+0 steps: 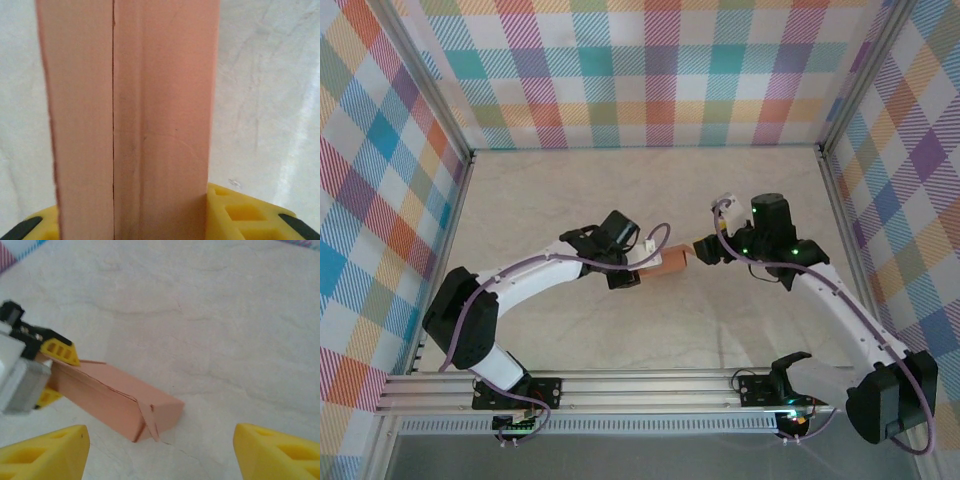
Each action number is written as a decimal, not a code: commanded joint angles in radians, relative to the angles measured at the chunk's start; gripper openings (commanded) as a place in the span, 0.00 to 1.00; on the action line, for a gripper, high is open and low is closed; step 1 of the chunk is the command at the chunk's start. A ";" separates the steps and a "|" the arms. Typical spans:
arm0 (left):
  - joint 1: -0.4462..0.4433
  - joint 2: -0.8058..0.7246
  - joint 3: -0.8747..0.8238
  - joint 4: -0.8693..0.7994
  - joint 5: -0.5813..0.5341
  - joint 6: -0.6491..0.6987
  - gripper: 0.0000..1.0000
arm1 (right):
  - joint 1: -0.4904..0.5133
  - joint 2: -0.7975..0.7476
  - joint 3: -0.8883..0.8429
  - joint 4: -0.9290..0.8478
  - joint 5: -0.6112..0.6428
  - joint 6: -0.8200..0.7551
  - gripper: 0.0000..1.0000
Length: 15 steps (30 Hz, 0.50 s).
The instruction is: Fold the paper box
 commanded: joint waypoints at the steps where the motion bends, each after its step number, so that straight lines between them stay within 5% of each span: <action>1: 0.037 -0.018 0.044 -0.167 0.141 0.006 0.39 | 0.018 0.024 0.044 -0.075 -0.009 -0.134 0.59; 3: 0.050 -0.002 0.053 -0.190 0.171 0.010 0.40 | 0.028 0.040 0.050 -0.077 -0.062 -0.156 0.48; 15: 0.082 0.079 0.092 -0.222 0.241 0.059 0.39 | 0.080 0.260 0.180 -0.217 -0.184 -0.294 0.46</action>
